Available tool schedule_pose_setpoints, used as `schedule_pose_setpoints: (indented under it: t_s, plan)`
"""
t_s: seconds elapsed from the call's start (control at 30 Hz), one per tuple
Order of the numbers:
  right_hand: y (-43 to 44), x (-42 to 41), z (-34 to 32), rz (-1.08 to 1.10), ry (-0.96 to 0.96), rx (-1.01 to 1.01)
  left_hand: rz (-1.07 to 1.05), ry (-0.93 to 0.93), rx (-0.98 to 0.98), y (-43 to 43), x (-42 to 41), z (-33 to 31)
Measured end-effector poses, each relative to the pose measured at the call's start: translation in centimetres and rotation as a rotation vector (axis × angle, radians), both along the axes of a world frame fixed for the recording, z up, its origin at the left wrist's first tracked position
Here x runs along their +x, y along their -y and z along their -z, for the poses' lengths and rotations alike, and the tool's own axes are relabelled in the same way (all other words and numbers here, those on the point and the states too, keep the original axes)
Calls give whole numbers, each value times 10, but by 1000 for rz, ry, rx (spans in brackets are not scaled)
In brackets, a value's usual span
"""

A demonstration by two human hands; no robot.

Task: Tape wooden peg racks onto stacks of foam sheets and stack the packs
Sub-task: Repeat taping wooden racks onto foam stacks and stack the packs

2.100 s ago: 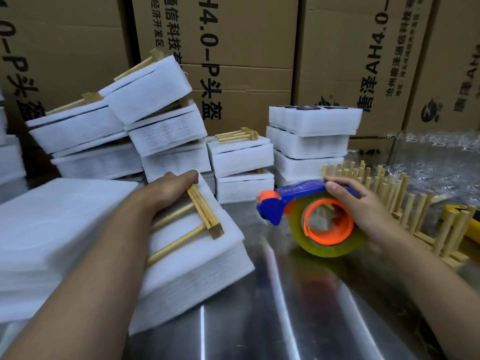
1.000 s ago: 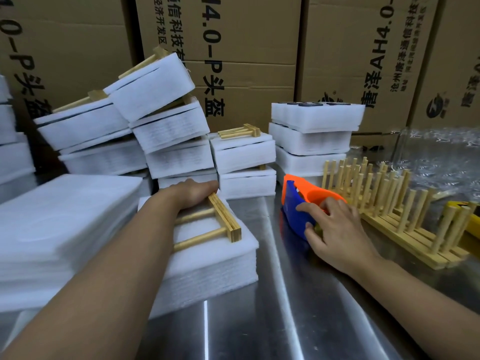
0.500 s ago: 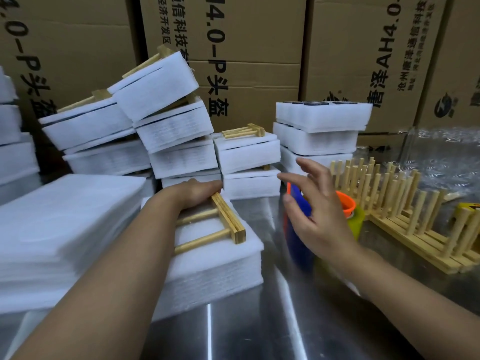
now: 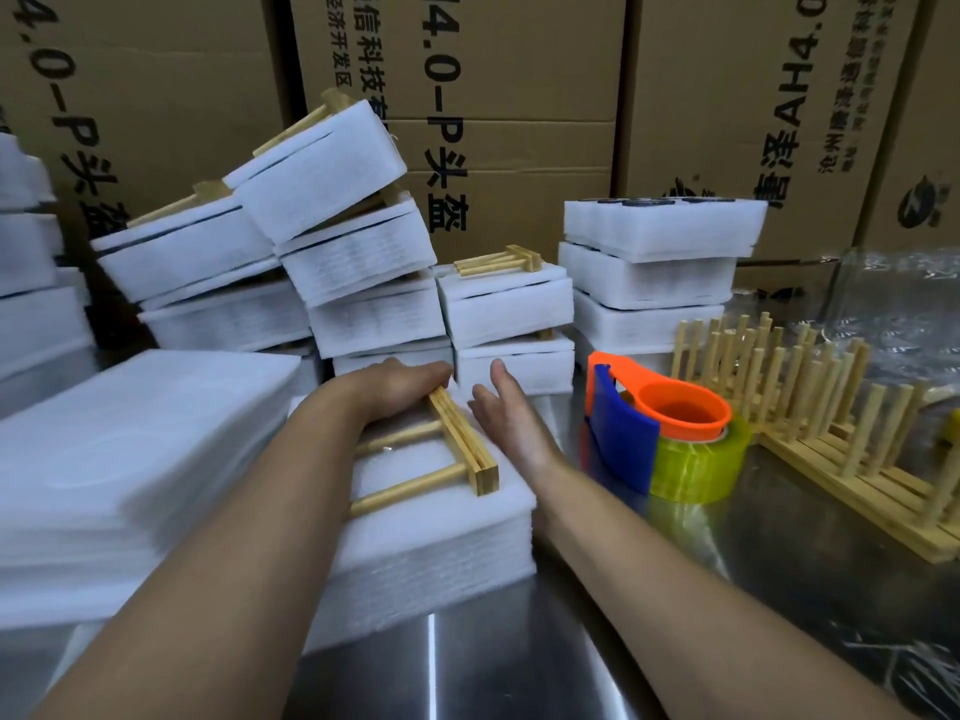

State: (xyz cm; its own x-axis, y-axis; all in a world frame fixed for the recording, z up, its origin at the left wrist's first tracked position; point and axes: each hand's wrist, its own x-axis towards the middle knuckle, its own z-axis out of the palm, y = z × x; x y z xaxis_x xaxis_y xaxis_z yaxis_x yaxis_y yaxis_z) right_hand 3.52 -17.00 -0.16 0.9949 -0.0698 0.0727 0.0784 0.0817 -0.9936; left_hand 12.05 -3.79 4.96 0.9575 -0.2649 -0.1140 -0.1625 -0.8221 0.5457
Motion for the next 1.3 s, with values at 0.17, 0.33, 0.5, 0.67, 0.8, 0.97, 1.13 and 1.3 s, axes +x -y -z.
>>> schedule_pose_setpoints:
  t_s: [0.17, 0.33, 0.5, 0.67, 0.8, 0.97, 1.13, 1.3]
  plan:
    - [2, -3, 0, -121, -110, 111, 12, 14, 3, 0, -3, -2]
    - [3, -8, 1, -165, -136, 133, 21, 50, 2, -2, -5, -2]
    - [-1, -15, -1, -199, -144, 197, 14, 55, 16, -1, -6, -2]
    - [-4, -17, 0, -209, -128, 225, 39, 95, -78, 0, -10, -2]
    - [-3, -16, 2, -197, -134, 234, -58, 210, -355, -3, -8, -12]
    - [-1, -15, 2, -190, -143, 229, -34, 232, -315, -13, -16, -43]
    - [1, -11, 3, -184, -138, 228, -222, 35, -202, -41, -20, -23]
    - [2, -8, 3, -153, -135, 183, -375, 82, -436, -52, -31, 7]
